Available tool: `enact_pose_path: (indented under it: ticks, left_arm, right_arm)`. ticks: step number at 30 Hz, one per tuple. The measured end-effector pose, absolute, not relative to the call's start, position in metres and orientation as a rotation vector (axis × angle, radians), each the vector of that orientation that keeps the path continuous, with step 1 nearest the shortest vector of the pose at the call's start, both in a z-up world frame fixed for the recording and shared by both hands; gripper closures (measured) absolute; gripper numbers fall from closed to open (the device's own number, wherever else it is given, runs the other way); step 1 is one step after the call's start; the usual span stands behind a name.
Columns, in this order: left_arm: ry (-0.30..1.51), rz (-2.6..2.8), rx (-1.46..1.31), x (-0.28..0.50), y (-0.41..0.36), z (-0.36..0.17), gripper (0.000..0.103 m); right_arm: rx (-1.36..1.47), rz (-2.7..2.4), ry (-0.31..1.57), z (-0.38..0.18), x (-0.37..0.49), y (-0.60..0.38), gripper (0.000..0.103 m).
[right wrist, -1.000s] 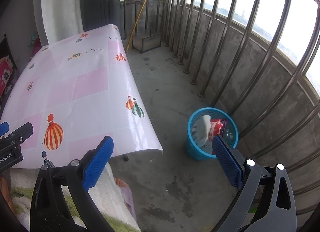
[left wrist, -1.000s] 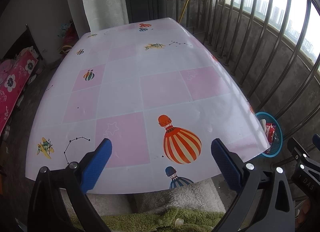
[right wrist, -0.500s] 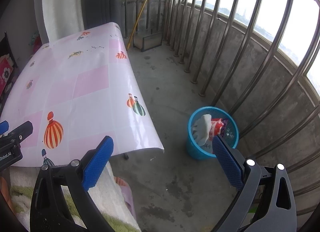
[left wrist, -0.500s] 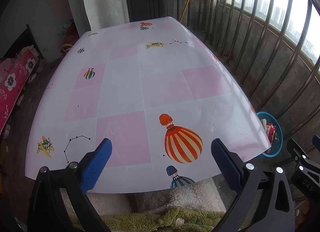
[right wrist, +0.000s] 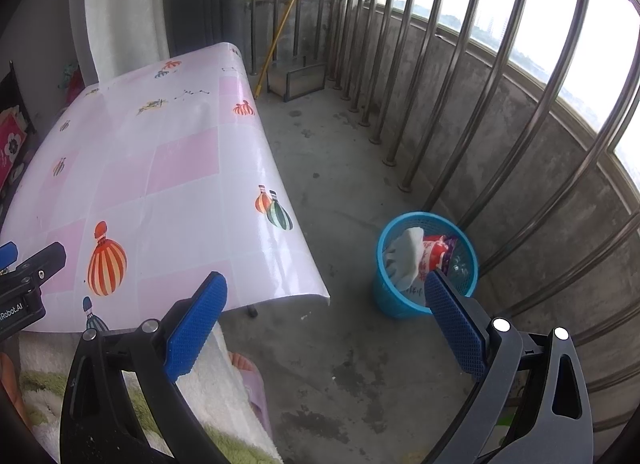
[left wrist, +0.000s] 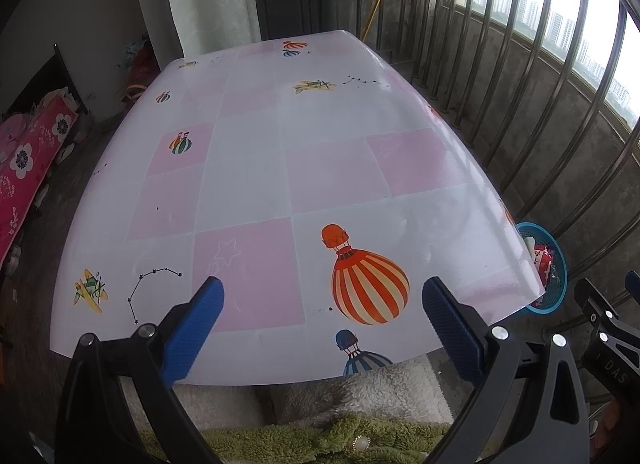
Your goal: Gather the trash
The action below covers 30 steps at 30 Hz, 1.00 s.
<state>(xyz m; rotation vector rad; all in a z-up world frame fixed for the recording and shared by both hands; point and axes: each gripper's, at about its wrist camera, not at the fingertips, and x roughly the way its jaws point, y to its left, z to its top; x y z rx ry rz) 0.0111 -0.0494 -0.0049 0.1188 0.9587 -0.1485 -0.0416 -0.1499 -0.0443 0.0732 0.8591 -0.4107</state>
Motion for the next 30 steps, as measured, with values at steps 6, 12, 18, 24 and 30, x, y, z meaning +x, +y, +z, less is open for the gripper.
enact_pose_path:
  ticks: [6, 12, 18, 24, 30]
  left_arm:
    - [0.965, -0.145, 0.117, 0.0108, -0.0501, -0.0053, 0.006]
    - [0.966, -0.145, 0.117, 0.0111, -0.0499, -0.0052, 0.006]
    - [0.968, -0.142, 0.116, 0.01, -0.0495, -0.0057, 0.006]
    - [0.967, -0.142, 0.117, 0.01, -0.0489, -0.0059, 0.006]
    - [0.968, -0.142, 0.116, 0.01, -0.049, -0.0057, 0.006]
  right_arm:
    - [0.074, -0.41, 0.858, -0.0438, -0.0413, -0.1501, 0.008]
    - [0.073, -0.408, 0.859, -0.0448, -0.0411, -0.1496, 0.008]
    - [0.073, -0.405, 0.859, -0.0464, -0.0422, -0.1488, 0.008]
    - [0.07, -0.401, 0.86, -0.0481, -0.0428, -0.1501, 0.008]
    - [0.07, -0.401, 0.859, -0.048, -0.043, -0.1489, 0.008]
